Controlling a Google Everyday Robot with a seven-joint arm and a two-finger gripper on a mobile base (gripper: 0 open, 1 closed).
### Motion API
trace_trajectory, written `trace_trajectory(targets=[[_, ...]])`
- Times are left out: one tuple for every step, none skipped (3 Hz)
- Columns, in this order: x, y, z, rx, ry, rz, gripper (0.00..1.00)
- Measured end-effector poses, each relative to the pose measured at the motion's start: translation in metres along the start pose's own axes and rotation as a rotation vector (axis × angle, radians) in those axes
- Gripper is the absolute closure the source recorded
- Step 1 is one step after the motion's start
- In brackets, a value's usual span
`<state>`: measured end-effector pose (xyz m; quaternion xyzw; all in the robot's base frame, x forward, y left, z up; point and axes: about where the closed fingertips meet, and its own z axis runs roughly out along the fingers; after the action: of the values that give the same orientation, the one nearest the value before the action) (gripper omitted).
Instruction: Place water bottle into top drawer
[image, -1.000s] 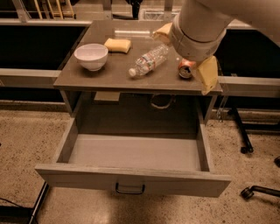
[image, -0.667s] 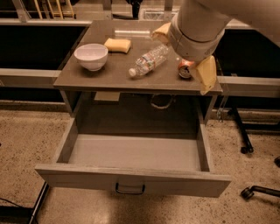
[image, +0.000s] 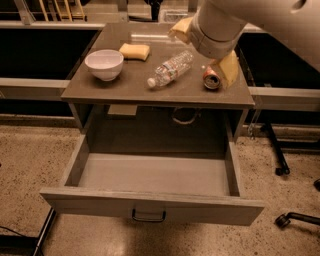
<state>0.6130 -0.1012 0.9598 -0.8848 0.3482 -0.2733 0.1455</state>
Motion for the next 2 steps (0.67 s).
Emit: trace_trajectory(targets=[[0.027, -0.037, 0.047, 0.03, -0.04, -0.114, 0.0], [0.032, -0.069, 0.095, -0.016, -0.071, -0.179, 0.0]])
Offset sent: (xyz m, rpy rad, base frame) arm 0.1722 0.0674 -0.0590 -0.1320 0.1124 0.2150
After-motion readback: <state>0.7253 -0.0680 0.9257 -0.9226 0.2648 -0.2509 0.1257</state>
